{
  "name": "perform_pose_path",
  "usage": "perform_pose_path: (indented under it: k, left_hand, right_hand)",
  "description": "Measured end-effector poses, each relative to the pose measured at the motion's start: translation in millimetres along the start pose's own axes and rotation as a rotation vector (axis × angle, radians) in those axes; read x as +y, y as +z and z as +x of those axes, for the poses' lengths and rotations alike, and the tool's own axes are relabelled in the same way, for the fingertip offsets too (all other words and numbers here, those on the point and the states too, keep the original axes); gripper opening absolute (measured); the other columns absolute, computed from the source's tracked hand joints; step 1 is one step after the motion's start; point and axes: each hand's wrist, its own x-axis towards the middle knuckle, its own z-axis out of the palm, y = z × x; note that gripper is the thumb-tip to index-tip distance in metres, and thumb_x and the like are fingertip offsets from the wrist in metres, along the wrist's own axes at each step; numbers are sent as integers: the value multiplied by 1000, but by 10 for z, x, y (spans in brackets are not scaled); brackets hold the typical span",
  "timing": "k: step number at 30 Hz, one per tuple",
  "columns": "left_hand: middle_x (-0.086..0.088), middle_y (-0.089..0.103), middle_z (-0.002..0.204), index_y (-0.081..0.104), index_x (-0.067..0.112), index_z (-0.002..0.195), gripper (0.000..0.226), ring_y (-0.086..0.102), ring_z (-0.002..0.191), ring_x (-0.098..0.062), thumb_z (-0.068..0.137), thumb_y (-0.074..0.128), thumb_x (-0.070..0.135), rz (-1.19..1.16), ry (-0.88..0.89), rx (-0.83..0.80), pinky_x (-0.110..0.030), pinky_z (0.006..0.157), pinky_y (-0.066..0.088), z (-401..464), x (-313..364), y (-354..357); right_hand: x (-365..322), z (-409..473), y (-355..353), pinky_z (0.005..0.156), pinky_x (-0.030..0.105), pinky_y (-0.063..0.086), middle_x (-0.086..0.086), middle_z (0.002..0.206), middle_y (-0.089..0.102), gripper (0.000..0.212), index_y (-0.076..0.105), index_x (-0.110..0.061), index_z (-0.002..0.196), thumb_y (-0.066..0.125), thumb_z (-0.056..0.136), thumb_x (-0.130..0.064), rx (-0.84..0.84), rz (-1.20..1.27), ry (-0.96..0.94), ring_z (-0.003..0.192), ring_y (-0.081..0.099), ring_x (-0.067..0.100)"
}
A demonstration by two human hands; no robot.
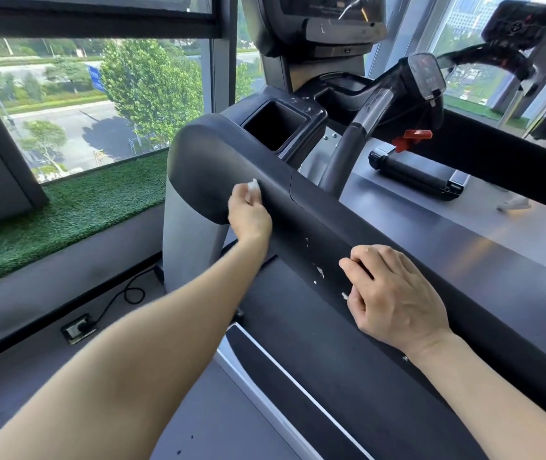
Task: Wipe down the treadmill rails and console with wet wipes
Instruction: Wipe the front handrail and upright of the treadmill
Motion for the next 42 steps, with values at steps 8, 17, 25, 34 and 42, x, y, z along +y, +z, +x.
perform_pose_path:
  k: [8, 17, 25, 34, 42]
  left_hand:
    - [7, 44, 82, 50, 20, 80, 18, 46, 70, 2, 98, 50, 15, 13, 357, -240, -7, 66, 35, -1019, -174, 37]
    - [5, 46, 86, 50, 15, 83, 18, 44, 76, -9, 100, 45, 21, 16, 204, -77, -5, 65, 33, -697, 27, 99]
    - [11, 44, 79, 57, 9, 83, 15, 47, 70, -2, 97, 51, 12, 164, 537, -259, -7, 66, 34, -1138, -166, 68]
    - [11, 44, 78, 56, 9, 83, 15, 48, 71, -1, 97, 53, 13, 106, 444, -116, -8, 66, 33, -1265, -102, 219]
    - [5, 47, 80, 52, 16, 80, 17, 44, 78, -11, 96, 51, 15, 123, 371, -75, -16, 70, 34, -845, -155, 154]
  right_hand:
    - [6, -17, -22, 88, 35, 43, 8, 101, 58, 34, 66, -6, 98, 41, 77, -15, 1, 37, 14, 94, 48, 26]
    - [107, -406, -140, 93, 35, 37, 9, 100, 59, 30, 67, -4, 96, 57, 69, 1, 0, -14, -44, 95, 46, 25]
    - [164, -479, -100, 93, 36, 40, 10, 97, 62, 27, 69, -3, 92, 46, 78, -2, 47, -15, -149, 94, 48, 26]
    - [198, -512, -85, 91, 36, 41, 11, 100, 59, 28, 65, -3, 96, 45, 76, 0, 72, -37, -203, 93, 50, 26]
    - [181, -507, -90, 91, 34, 38, 10, 102, 58, 29, 63, -4, 99, 43, 78, -1, 62, -88, -201, 94, 48, 26]
